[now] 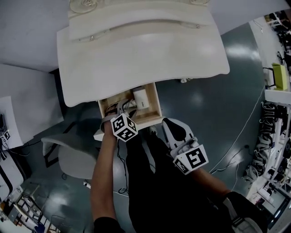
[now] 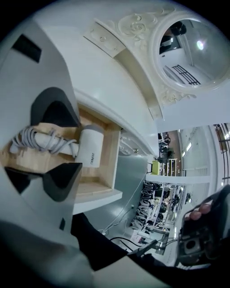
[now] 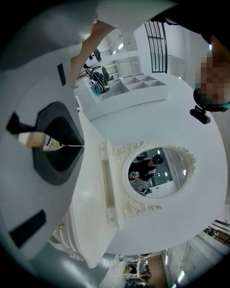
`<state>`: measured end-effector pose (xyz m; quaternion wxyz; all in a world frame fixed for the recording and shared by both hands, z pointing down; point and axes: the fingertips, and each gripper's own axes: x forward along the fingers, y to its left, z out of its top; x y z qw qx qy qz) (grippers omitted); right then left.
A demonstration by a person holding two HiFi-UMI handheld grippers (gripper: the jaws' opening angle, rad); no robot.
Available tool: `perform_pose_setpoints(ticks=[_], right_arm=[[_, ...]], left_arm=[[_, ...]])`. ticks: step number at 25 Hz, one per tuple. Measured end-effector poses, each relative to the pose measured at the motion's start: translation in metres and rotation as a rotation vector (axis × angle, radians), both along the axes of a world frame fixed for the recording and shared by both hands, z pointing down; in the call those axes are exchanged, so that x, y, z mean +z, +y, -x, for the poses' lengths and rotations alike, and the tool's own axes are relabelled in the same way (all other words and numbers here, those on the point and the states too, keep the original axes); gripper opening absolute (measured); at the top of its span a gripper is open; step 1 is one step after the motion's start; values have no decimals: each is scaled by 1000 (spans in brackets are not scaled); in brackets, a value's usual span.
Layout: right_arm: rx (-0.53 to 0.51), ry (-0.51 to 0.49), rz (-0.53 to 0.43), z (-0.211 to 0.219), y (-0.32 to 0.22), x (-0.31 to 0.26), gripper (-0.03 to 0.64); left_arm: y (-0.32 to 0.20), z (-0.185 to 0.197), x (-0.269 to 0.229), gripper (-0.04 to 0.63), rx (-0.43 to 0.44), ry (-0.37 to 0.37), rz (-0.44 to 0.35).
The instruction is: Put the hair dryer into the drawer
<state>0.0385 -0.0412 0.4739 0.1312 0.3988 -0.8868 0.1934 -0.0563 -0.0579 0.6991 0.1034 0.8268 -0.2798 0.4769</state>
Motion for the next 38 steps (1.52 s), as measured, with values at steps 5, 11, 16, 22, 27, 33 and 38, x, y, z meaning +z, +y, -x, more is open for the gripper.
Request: perform_pose_setpoints(ticks=[5, 11, 16, 22, 27, 33, 38], right_arm=[[-11, -11, -9, 4, 1, -11, 32], [-30, -8, -14, 11, 5, -26, 32], [-46, -23, -19, 15, 6, -37, 32], [-69, -41, -22, 18, 5, -50, 32], [-88, -60, -21, 20, 5, -62, 32], [-100, -87, -37, 24, 2, -82, 32], [-107, -105, -55, 24, -1, -97, 32]], left_arm=[[-5, 6, -36, 256, -60, 26, -46], [-4, 15, -89, 229, -220, 163, -90], [0, 23, -128, 158, -348, 281, -152], [7, 30, -184, 104, -474, 390, -255], [9, 39, -243, 66, -541, 467, -374], [27, 57, -301, 38, -696, 573, -466], [46, 65, -339, 29, -779, 558, -565]])
